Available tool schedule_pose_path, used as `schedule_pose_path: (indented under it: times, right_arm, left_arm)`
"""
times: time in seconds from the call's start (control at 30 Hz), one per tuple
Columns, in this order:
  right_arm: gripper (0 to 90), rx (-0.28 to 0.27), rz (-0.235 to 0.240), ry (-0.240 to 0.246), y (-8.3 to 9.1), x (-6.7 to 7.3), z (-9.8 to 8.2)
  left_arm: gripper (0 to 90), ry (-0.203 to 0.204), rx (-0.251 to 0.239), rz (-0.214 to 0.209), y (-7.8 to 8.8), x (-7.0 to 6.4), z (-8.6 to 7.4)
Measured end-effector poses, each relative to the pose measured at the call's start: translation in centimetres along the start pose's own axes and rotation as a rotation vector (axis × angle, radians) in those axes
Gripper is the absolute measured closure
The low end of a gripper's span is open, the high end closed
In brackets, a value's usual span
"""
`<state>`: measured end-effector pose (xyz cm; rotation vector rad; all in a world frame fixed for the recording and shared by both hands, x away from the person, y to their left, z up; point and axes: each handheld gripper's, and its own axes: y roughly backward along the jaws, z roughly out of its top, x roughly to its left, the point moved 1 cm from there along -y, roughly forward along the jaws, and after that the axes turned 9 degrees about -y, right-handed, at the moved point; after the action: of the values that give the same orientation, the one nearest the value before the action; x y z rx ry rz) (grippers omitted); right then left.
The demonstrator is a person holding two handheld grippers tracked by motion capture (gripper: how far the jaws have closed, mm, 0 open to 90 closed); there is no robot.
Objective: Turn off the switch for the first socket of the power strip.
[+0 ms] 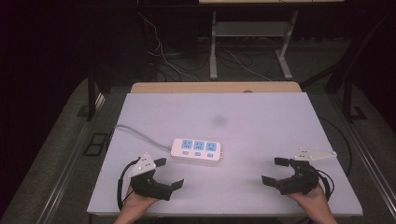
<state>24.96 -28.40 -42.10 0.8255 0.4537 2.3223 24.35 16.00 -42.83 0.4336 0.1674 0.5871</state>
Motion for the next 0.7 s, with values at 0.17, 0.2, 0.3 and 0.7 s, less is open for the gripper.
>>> schedule_pose_path:
  times: [0.17,0.2,0.3,0.7]
  right_arm:
    - [0.4,0.005,-0.001,-0.002,-0.01,-0.11,-0.05]
    - [0.4,0.007,-0.001,-0.003,-0.02,-0.13,-0.06]
    - [0.4,0.009,-0.002,-0.006,-0.05,-0.14,-0.07]
    - [0.4,0.013,-0.007,-0.018,0.23,-0.21,-0.22]
  left_arm:
    - [0.0,0.002,-0.002,-0.001,0.01,-0.01,-0.01]
    - [0.0,0.001,-0.001,-0.001,0.02,0.00,-0.01]
    - [0.0,0.001,0.001,-0.001,0.05,0.01,-0.04]
    - [0.0,0.013,0.005,-0.006,0.21,-0.02,-0.02]
